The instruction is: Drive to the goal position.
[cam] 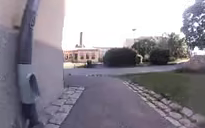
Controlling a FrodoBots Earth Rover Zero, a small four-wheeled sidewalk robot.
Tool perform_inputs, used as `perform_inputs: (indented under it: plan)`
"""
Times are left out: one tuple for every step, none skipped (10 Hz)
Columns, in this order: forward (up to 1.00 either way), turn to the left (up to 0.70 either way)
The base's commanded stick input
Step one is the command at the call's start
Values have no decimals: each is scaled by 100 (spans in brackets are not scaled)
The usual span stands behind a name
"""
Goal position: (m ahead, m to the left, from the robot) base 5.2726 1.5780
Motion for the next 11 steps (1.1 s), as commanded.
perform_inputs:
  plan:
    - [60, -4]
    - [60, -9]
    - [60, -14]
    - [60, -15]
    - [60, -15]
    - [60, -15]
    - [60, -15]
    - [60, -9]
    - [60, 0]
    - [60, 0]
    - [60, 0]
